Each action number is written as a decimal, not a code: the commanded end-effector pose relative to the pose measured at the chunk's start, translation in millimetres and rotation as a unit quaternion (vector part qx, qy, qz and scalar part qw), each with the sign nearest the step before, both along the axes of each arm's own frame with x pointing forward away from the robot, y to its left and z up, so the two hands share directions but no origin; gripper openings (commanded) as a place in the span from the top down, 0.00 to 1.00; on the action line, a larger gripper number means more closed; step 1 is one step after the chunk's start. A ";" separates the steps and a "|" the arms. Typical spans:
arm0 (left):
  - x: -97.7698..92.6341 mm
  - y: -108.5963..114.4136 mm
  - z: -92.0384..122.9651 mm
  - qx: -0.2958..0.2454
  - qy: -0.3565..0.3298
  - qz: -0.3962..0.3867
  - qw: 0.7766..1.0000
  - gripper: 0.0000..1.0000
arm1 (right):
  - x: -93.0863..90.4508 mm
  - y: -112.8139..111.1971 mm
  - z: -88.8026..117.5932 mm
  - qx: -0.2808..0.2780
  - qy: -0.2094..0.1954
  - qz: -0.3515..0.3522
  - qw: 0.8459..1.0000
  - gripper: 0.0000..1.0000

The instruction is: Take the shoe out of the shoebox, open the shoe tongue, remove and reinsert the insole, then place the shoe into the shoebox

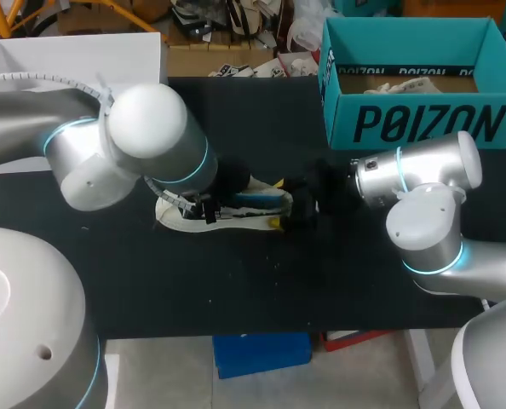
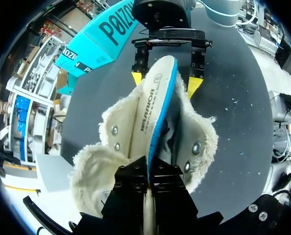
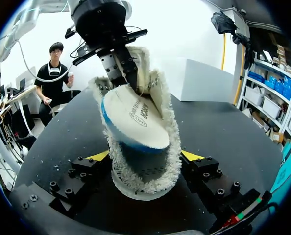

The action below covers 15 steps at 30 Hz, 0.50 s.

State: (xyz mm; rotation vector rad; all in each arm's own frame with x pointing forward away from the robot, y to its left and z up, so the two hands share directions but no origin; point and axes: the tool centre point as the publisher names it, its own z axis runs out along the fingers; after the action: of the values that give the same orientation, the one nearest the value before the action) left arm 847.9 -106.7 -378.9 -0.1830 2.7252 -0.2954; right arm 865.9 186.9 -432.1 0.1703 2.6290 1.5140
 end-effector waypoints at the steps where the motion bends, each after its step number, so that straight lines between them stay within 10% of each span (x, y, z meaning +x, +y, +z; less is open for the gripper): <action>1: 0.6 -2.2 -1.2 -0.010 0.000 -0.011 1.000 1.00 | 3.1 -1.4 -4.4 -0.002 0.001 -0.001 1.000 1.00; 15: 9.1 -36.9 0.2 -0.044 -0.006 -0.053 0.998 0.73 | 3.1 -1.4 -4.4 -0.002 0.001 -0.001 1.000 1.00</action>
State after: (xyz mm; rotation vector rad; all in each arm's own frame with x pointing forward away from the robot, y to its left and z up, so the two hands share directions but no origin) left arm 854.1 -141.1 -373.7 -0.0712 2.7129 -0.4315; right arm 866.3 186.1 -432.2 0.1716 2.6290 1.5137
